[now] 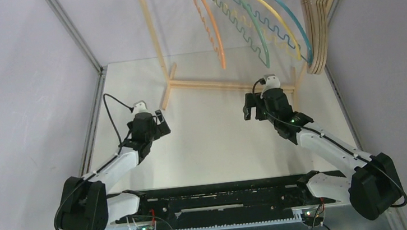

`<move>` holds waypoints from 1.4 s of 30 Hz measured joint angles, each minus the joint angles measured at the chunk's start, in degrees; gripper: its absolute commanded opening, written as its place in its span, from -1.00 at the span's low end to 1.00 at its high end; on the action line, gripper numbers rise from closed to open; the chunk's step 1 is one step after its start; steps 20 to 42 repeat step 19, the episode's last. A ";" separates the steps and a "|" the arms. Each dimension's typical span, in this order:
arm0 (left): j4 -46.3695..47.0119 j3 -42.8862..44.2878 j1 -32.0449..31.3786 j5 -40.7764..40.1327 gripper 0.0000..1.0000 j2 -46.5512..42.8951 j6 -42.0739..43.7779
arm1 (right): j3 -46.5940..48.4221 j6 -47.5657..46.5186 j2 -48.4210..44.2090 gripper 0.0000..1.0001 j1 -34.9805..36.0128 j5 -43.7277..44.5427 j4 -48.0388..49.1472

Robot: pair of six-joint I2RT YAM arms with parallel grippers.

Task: Organize the hangers

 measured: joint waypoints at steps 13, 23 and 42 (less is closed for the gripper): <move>1.25 0.00 -2.03 -0.02 0.99 0.87 2.82 | -5.33 1.16 5.51 1.00 -0.04 7.23 4.39; 1.29 0.00 -2.38 -0.02 0.99 0.87 2.97 | -5.33 1.53 6.43 1.00 -1.97 7.78 4.90; 1.29 0.00 -2.38 -0.02 0.99 0.87 2.97 | -5.33 1.53 6.43 1.00 -1.97 7.78 4.90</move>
